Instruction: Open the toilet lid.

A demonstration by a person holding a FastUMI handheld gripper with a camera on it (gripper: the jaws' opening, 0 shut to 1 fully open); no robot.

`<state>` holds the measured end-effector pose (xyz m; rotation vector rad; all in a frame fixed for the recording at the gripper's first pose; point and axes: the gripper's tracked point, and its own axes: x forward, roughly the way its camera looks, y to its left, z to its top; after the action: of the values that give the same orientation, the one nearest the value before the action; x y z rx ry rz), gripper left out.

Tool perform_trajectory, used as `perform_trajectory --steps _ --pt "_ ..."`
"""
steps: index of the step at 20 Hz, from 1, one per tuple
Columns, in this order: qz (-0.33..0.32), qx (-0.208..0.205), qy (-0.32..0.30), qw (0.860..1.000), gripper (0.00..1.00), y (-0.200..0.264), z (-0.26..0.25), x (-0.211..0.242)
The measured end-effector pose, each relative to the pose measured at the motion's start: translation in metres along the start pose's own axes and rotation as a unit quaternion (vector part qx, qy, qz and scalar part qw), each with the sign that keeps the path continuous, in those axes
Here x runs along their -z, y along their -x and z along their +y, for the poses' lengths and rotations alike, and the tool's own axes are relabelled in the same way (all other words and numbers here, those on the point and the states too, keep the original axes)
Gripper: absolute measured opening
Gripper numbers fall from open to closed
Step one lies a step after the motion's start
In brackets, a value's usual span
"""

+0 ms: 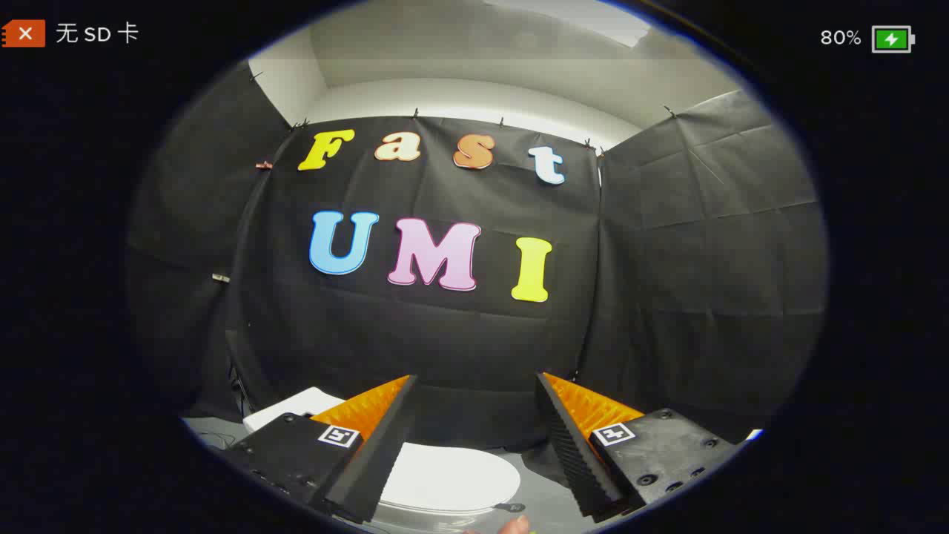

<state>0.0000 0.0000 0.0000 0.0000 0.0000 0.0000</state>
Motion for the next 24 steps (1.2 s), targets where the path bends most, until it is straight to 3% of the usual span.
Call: perform_trajectory --steps 5,9,12,24 --pt "0.010 -0.019 0.015 1.000 0.98 -0.035 0.017 0.018" --pt "0.004 -0.028 0.043 0.999 0.98 -0.046 0.018 0.004" --pt "0.021 -0.069 0.008 0.997 0.98 -0.038 0.037 0.002" --pt "0.023 -0.047 -0.018 0.998 0.98 -0.042 0.014 0.028"
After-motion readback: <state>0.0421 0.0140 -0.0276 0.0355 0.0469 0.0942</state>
